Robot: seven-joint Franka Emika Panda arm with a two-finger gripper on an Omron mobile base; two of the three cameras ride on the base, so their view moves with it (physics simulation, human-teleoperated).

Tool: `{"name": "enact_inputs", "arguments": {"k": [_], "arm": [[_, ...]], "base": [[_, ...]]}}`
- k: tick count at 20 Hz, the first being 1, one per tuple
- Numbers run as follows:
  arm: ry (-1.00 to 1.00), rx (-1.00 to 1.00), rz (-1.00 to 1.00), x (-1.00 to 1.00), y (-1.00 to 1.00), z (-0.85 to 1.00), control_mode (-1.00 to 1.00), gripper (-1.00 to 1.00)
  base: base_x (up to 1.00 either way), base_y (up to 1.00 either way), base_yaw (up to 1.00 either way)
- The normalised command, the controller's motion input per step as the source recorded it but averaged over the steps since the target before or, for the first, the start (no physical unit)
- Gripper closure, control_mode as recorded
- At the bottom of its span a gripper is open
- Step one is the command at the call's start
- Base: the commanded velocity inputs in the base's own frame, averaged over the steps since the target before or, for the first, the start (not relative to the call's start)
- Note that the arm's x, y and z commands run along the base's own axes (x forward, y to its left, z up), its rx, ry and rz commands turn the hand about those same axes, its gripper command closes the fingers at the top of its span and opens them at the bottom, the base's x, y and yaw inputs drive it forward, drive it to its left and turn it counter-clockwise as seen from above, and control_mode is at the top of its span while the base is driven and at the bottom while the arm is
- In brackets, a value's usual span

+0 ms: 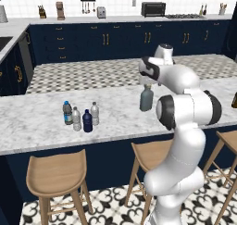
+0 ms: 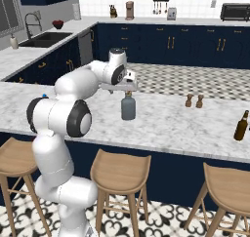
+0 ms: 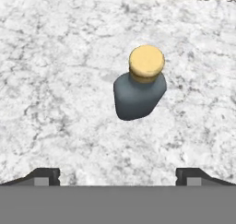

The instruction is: Move the plastic bottles in the middle to the plastics group, and the glass bottles in the middle to the glass group.

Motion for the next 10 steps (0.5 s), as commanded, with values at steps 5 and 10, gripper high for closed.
{"name": "enact_inputs", "arguments": {"k": [5, 10], "arm": [[0.00, 0.00, 0.00, 0.59, -0.08, 0.00, -1.00, -1.00], [0.00, 0.02, 0.00, 0.49, -0.19, 0.00, -1.00, -1.00]], "base": [[0.00, 0.00, 0.00], [0.00, 0.00, 0.00]]}}
